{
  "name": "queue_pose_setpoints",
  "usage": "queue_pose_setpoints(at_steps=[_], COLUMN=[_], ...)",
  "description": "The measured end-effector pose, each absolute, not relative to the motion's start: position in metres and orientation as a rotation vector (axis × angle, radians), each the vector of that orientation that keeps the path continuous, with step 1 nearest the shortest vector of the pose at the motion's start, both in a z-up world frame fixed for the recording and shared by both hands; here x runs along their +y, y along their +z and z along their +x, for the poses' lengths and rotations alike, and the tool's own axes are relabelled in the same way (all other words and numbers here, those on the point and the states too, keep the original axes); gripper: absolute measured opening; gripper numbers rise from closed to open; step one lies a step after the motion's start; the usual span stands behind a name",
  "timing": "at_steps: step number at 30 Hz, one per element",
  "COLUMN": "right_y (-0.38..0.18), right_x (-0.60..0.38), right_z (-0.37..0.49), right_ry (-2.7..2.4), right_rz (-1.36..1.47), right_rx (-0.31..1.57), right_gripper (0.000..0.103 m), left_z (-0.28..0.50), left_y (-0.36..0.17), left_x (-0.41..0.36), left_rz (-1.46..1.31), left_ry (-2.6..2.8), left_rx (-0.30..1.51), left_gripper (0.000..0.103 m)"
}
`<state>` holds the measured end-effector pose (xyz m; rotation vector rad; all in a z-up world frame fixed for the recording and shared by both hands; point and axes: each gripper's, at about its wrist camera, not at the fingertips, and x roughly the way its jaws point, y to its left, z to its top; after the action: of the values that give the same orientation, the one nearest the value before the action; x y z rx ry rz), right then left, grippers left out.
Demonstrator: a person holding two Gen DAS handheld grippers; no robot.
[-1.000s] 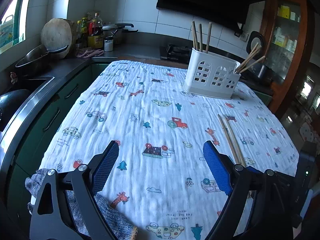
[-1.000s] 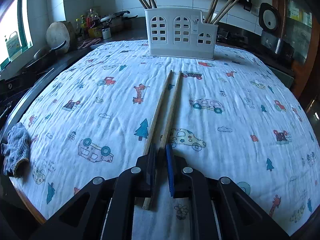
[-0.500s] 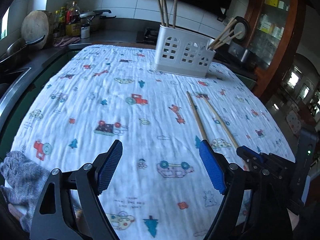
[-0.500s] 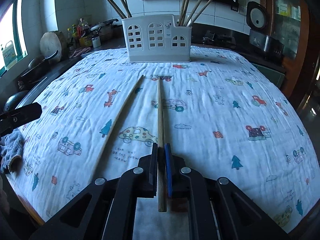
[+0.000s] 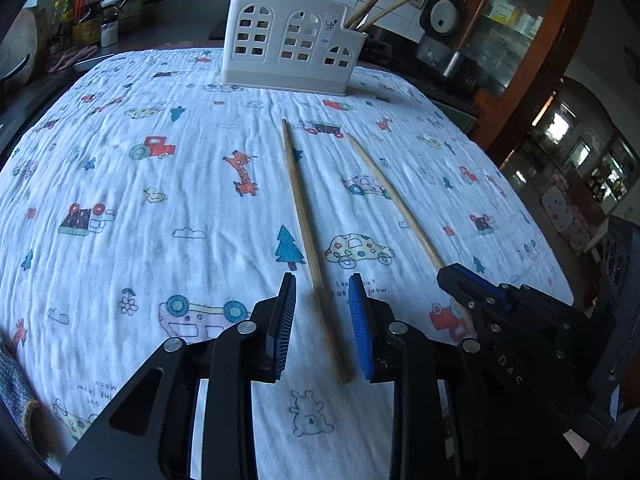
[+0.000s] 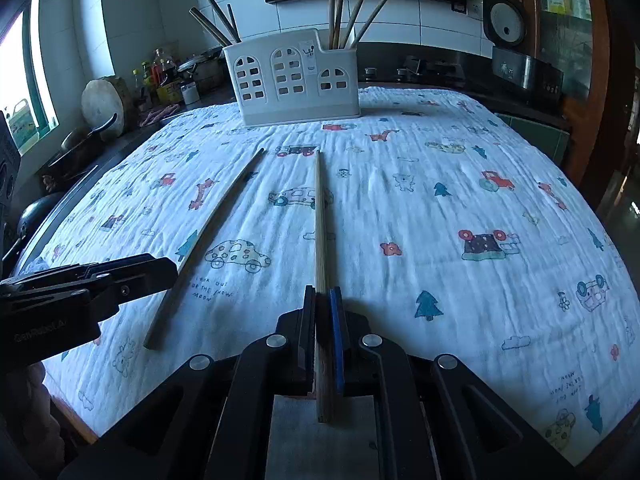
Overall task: Organize utensils
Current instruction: 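Close the right tool on a chopstick while the left tool grasps the last one, then lift both chopsticks and carry them toward the white utensil holder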
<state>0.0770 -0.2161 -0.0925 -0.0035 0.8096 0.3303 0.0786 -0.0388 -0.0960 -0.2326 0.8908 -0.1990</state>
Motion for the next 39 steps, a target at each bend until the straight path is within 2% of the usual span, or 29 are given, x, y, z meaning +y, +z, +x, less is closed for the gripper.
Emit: queue_pose_setpoints(at_steps=[2,7,18,26,30,39], right_y=[-0.092,-0.093,-0.093,-0.091,-0.074,0.000], right_x=[-0.217,-0.219,-0.217,-0.219,-0.222,-0.223], right_z=[0.076,0.074,0.067,0.069,0.066,0.073], right_ry=[0.335,0.338,0.341,0.339,0.342,0.358], right_rz=[-0.004,0.003,-0.001,-0.005,-0.017,-0.081], right_rx=[0.809,0.805,0.796,0.787,0.746,0.569], right_gripper=[0.007,0.007,0.011,0.007,0.007,0.007], left_z=[0.082,0.088,0.086,0.082,0.077,0.076], left_y=[-0.099,-0.104,-0.103,-0.091,-0.074,-0.007], left_x=[-0.042,-0.044,-0.056,-0.042,-0.033,-0.014], left_rz=[-0.232,-0.228,-0.150,-0.174,-0.168,-0.131], left_ry=[-0.200,-0.168,-0.086,-0.102,-0.111,-0.135], left_rx=[0.901,0.909,0.897,0.877,0.847,0.701], left_gripper=[0.019,0.014,0.010,0.006,0.006,0.005])
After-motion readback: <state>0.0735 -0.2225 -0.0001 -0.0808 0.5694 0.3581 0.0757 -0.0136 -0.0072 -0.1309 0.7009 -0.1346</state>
